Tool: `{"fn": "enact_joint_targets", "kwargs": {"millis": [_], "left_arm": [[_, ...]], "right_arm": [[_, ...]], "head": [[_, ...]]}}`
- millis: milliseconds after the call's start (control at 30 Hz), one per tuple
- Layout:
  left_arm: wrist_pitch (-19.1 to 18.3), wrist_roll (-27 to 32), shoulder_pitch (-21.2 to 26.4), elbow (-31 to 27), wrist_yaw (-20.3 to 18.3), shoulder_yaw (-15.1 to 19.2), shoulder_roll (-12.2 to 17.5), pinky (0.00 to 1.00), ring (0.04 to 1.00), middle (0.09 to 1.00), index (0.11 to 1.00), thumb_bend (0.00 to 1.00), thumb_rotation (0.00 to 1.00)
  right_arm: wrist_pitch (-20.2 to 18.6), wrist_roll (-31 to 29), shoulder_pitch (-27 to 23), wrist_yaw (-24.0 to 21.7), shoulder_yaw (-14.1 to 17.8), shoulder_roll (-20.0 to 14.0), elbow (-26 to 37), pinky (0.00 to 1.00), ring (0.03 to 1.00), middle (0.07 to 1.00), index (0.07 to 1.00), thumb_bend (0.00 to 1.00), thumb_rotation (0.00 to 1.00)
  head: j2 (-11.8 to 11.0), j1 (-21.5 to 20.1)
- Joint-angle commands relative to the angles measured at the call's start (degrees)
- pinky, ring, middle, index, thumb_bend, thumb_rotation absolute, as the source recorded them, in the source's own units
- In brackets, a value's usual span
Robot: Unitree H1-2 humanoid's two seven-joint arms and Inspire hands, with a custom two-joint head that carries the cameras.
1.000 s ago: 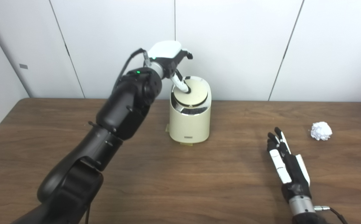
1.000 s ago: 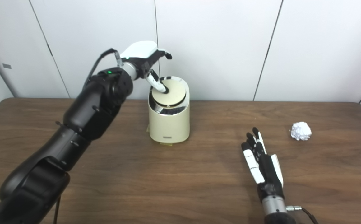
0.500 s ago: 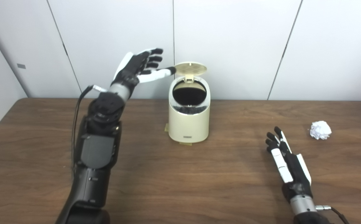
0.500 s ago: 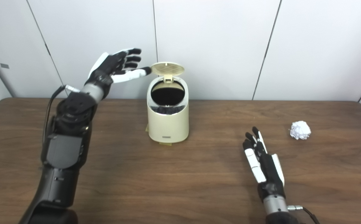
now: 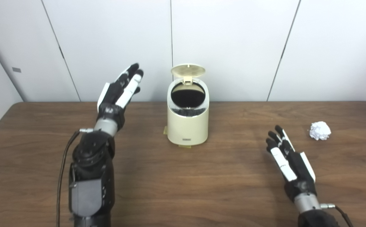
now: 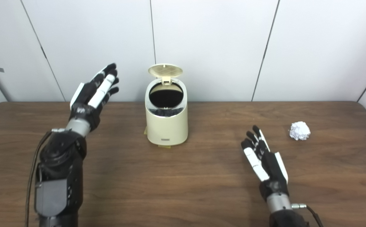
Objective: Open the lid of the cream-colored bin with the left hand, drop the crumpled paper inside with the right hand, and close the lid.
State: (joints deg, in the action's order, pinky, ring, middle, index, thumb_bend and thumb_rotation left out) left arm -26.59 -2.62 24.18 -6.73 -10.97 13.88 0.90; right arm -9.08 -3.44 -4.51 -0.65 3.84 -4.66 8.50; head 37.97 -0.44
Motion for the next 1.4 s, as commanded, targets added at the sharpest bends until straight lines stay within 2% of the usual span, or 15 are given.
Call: {"fn": "enact_joint_targets", "kwargs": {"millis": [0,67,133,233,367,433,533,667,800,867,1000,1133,1267,1367], "left_arm": [[2.23,1.75,0.11,-3.49,0.93,-0.95,0.44,0.98,0.985,0.987,0.999,0.54,0.97],[4.27,2.28,-2.82,-4.38,1.67,-1.57,0.18,0.98,0.985,0.987,1.0,0.58,0.99],[6.46,2.96,-5.28,-4.63,2.24,-2.18,0.04,0.98,0.982,0.987,1.0,0.61,1.0],[9.44,3.96,-7.69,-4.04,3.19,-3.01,0.13,0.99,0.978,0.982,0.999,0.62,1.0],[12.4,4.55,-10.6,-3.04,4.46,-3.56,0.23,1.0,0.987,0.983,0.995,0.6,1.0],[13.03,5.6,-11.73,-3.04,4.7,-3.54,0.37,1.0,0.994,0.988,0.999,0.58,1.0],[13.68,7.54,-13.32,-3.08,4.85,-3.13,0.5,1.0,1.0,0.999,0.999,0.56,1.0],[14.03,8.79,-14.76,-3.03,4.83,-3.03,1.39,1.0,1.0,1.0,0.992,0.53,1.0],[15.01,10.81,-15.67,-1.96,3.7,-3.19,2.72,1.0,1.0,1.0,1.0,0.55,1.0],[15.75,11.97,-15.64,-1.29,3.43,-3.18,3.08,1.0,1.0,1.0,1.0,0.57,1.0],[16.64,13.4,-15.09,-0.24,2.84,-3.64,4.0,1.0,1.0,1.0,1.0,0.59,1.0],[17.04,13.82,-14.81,0.69,2.29,-4.17,5.15,1.0,1.0,1.0,1.0,0.6,0.99],[16.12,14.69,-15.01,0.5,2.16,-4.15,6.0,1.0,1.0,1.0,1.0,0.58,0.98],[15.81,15.24,-15.13,0.28,1.92,-4.01,6.68,1.0,1.0,1.0,1.0,0.57,0.97]], "right_arm": [[0.23,-0.54,-3.14,-0.49,0.13,-0.37,3.24,0.85,0.906,0.925,0.932,0.66,0.47],[-1.41,0.09,-4.49,0.11,0.48,-0.91,4.09,0.83,0.912,0.93,0.929,0.68,0.42],[-2.72,2.26,-5.71,1.0,0.63,-1.84,4.52,0.79,0.912,0.933,0.924,0.67,0.33],[-3.03,5.16,-7.2,1.42,0.57,-3.45,4.2,0.77,0.9,0.925,0.911,0.67,0.26],[-1.55,8.72,-9.47,1.26,0.56,-6.66,2.89,0.87,0.9,0.926,0.905,0.72,0.23],[-2.12,9.82,-10.24,1.17,0.76,-8.13,2.58,0.9,0.901,0.924,0.903,0.75,0.21],[-3.64,11.96,-11.08,1.35,1.07,-10.41,1.92,0.87,0.914,0.925,0.903,0.79,0.18],[-3.35,15.36,-12.06,2.06,1.33,-13.06,0.46,0.87,0.927,0.936,0.907,0.8,0.15],[-1.94,19.43,-13.35,3.11,1.63,-16.18,-0.41,0.81,0.885,0.897,0.881,0.83,0.15],[-0.98,22.64,-14.07,4.28,1.42,-17.77,-0.54,0.77,0.845,0.87,0.855,0.91,0.17],[-7.3,26.33,-15.55,3.1,1.8,-20.36,0.79,0.79,0.847,0.866,0.85,0.99,0.15],[-10.44,32.43,-16.6,3.49,0.48,-22.61,-0.91,0.75,0.813,0.845,0.811,1.0,0.15],[-12.83,33.29,-16.92,2.27,1.11,-24.2,-2.65,0.75,0.819,0.844,0.827,1.0,0.09],[-14.8,34.66,-17.39,1.22,0.52,-25.66,-3.96,0.74,0.833,0.849,0.851,0.98,0.09]], "head": [[0.03,-0.03],[0.17,-0.44],[0.18,-0.75],[0.25,-1.41],[0.06,-2.3],[0.08,-2.82],[0.07,-4.84],[0.13,-9.36],[0.01,-12.49],[0.01,-14.51],[-0.29,-17.61],[-0.53,-21.32],[-0.52,-24.46],[-0.72,-25.36]]}}
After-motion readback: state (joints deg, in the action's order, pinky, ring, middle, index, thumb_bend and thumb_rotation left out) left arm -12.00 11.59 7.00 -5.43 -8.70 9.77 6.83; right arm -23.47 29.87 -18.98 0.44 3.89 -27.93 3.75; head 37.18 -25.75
